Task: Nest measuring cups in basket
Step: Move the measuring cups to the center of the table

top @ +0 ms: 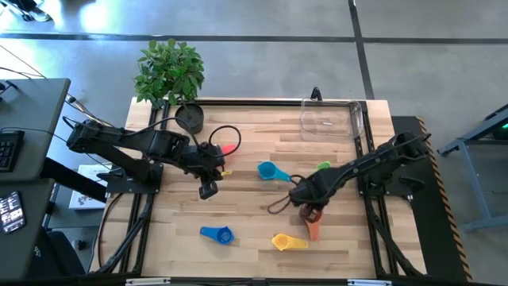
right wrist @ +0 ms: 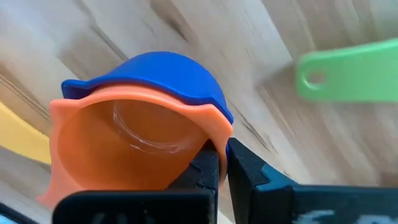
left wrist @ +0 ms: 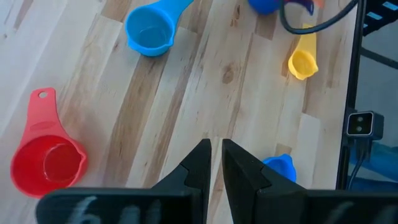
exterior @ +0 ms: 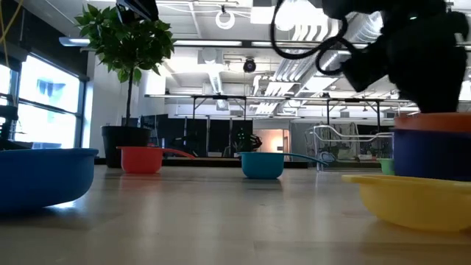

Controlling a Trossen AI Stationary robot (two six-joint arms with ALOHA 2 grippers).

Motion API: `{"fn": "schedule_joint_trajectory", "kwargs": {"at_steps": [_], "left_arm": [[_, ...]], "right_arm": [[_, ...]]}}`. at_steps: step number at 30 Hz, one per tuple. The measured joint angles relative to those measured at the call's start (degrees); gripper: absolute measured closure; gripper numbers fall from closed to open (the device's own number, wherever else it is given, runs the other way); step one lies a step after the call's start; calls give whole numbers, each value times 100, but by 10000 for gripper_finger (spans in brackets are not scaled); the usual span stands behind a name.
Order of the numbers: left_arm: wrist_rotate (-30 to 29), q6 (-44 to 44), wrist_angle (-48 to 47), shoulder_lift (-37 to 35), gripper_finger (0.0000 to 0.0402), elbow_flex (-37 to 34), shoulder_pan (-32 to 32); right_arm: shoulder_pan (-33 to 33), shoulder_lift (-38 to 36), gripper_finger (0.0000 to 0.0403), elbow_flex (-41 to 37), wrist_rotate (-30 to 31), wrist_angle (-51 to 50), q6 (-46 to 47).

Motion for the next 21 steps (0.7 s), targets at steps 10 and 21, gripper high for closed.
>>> {"fn": "schedule_joint_trajectory", "kwargs": {"at_steps": [10,21], "left_arm": [[0,59,-1,0,371,0,0],[0,58,-1,0,371,0,-1]], "right_arm": [[-621,0,402,0,-63,529,673],[-847,0,389,0,-86,529,777]]}}
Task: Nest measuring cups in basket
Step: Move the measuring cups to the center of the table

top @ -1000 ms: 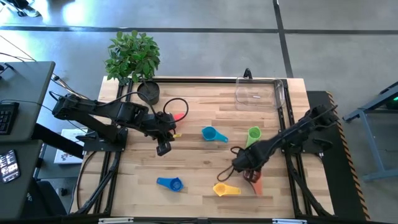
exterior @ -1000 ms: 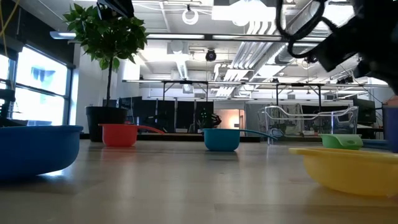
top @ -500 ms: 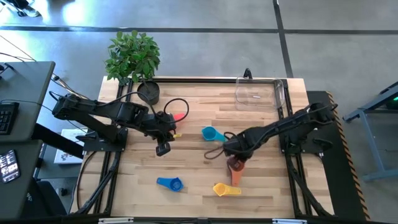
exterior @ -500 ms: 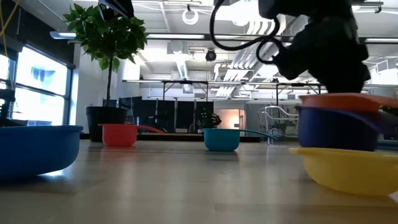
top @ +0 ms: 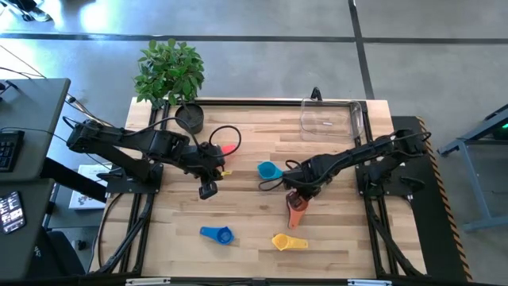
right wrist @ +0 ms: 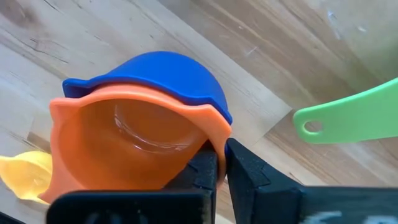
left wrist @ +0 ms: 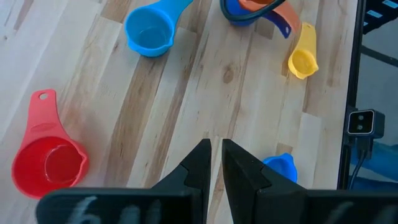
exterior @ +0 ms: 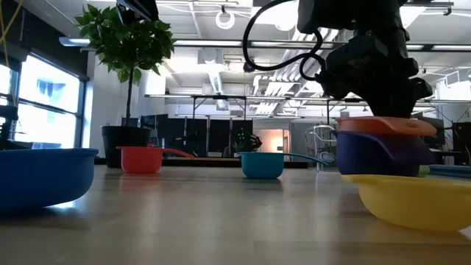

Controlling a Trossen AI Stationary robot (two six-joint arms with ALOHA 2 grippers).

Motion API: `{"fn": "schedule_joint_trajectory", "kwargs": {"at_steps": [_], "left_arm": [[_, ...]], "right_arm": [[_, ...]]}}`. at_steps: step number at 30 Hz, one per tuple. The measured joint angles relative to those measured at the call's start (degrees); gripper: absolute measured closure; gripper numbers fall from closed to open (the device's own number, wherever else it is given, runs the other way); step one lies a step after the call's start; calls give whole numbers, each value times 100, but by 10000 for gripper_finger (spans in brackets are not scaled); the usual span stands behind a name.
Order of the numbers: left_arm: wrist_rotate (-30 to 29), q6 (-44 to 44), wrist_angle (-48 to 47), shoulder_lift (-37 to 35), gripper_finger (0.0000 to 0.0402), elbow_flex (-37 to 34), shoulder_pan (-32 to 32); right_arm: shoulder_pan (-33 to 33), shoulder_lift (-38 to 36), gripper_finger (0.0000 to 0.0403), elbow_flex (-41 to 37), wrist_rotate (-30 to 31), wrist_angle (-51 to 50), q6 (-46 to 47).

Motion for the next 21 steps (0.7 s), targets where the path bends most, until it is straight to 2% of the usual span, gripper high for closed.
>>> {"fn": "schedule_joint_trajectory", "kwargs": {"at_steps": [17,21], "left_arm": [[2,0,0,0,371,0,0],[2,0,-1,0,371,0,0]], "right_arm": [[0,0,326,0,104,-62,-58],[0,0,319,2,-32,-229,-56]]}}
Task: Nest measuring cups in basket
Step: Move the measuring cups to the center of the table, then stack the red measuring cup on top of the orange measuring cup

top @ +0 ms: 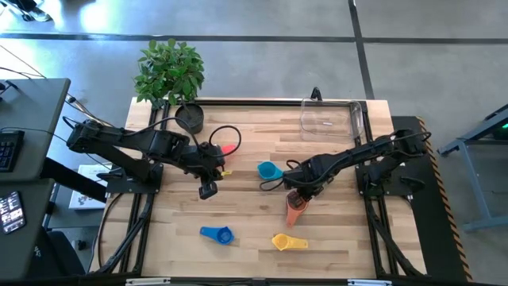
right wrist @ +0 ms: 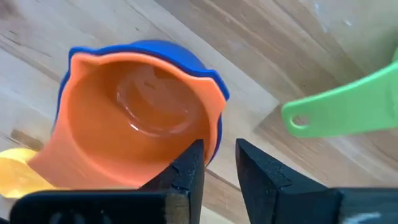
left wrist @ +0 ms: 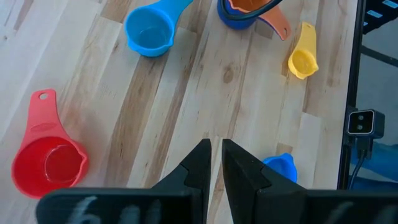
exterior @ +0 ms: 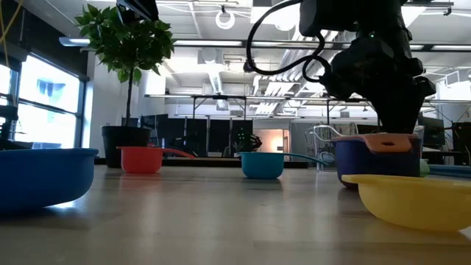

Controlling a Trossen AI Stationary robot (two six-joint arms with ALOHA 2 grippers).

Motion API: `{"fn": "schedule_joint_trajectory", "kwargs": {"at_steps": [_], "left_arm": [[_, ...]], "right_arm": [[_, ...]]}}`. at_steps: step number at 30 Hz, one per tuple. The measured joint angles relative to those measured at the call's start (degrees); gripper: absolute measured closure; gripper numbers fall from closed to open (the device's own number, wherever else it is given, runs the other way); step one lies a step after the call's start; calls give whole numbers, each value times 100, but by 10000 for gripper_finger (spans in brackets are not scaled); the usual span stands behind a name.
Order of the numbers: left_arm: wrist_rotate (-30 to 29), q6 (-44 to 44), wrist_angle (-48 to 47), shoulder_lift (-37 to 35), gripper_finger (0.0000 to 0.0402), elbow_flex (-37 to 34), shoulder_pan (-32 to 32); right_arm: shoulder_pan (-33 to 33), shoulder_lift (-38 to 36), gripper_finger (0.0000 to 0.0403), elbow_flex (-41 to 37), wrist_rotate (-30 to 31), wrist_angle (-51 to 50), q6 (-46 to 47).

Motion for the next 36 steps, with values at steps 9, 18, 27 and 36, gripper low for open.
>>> {"fn": "schedule_joint_trajectory", "kwargs": {"at_steps": [9,18,27,36], "left_arm": [[-1,-1,0,0,371,0,0],[-2,-546,-48,0,371,0,0],[-290,-2318,-307,0,371,-155,1],[-363,-2359,-281,0,371,-877,365]], "right_arm": [[0,2,318,409,110,-834,-121],[-66,2,318,1332,633,-945,-998],[-540,2,318,2793,1708,-1545,-2828],[-1334,2,318,4216,1954,-1900,-4855]]}}
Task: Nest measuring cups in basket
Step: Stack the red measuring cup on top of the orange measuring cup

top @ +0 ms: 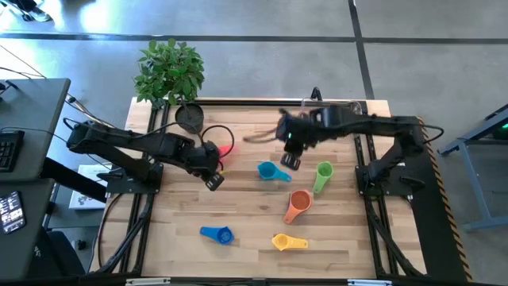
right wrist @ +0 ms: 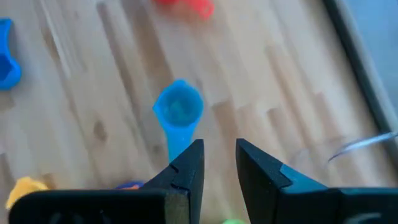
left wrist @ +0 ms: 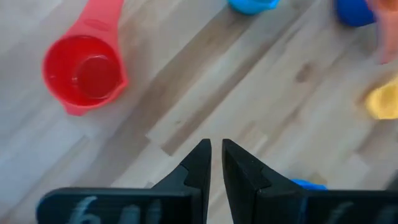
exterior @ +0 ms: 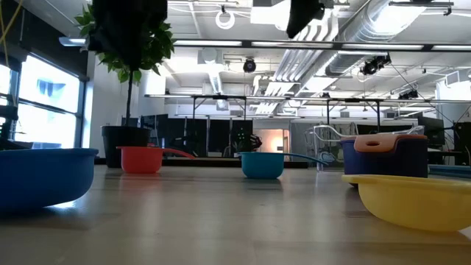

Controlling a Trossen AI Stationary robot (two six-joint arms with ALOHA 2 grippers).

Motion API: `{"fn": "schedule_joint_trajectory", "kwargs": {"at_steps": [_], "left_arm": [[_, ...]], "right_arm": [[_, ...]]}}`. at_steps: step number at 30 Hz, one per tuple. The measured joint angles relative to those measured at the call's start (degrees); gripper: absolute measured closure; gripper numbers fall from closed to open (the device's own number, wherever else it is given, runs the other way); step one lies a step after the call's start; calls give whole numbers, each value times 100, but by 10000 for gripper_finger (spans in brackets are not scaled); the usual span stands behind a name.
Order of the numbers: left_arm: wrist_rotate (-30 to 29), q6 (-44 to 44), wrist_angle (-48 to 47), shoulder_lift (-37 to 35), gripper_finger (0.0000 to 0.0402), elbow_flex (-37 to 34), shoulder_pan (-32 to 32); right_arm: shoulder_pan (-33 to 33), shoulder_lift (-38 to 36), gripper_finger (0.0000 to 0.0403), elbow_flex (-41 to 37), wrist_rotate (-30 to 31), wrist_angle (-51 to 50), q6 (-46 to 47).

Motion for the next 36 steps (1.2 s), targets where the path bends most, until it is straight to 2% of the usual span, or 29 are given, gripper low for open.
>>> {"fn": "schedule_joint_trajectory", "kwargs": {"at_steps": [7,11,17,24,27,36], "left_arm": [[3,1031,-13,2,371,-299,380],[-46,1962,-14,2,371,-383,516],[-419,3398,47,-2,363,-497,671],[-370,3694,36,2,315,-540,1052],[-259,4195,36,2,296,-540,1191],[-61,5259,108,288,291,-533,1446]], "right_arm": [[-641,0,318,650,7,-17,-986],[-902,0,318,774,5,-16,-1177],[-1136,0,318,774,-5,-19,-1292],[-1279,0,318,774,-8,-11,-1225],[-1293,0,318,774,-4,74,-1119],[-1291,0,318,774,-6,296,-1103]]}}
